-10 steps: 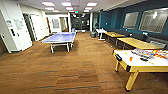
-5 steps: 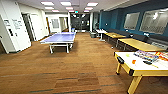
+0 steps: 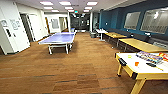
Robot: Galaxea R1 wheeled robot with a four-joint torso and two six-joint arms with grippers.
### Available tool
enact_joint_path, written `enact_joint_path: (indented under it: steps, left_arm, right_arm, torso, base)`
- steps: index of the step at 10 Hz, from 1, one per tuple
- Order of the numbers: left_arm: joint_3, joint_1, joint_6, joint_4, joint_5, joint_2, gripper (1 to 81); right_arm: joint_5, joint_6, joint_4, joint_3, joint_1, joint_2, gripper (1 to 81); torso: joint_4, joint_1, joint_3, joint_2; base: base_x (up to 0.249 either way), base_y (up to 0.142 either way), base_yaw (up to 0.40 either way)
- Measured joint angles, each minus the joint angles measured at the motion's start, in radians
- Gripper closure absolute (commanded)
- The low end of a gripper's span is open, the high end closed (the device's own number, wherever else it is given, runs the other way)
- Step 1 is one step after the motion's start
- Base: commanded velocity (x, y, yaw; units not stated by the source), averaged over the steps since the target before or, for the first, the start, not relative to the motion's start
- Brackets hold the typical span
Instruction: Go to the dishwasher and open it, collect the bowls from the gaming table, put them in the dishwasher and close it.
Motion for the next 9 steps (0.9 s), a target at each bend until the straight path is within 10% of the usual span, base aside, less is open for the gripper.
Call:
enact_joint_path:
  steps: [9]
  left_arm:
    - [-0.001,-0.001,0.000,0.000,-0.002,0.000,1.0]
  right_arm:
    - [0.000,-0.001,0.000,0.006,-0.001,0.006,1.0]
  torso:
    - [0.000,-0.001,0.000,0.000]
  base:
    - [0.194,0.000,0.000]
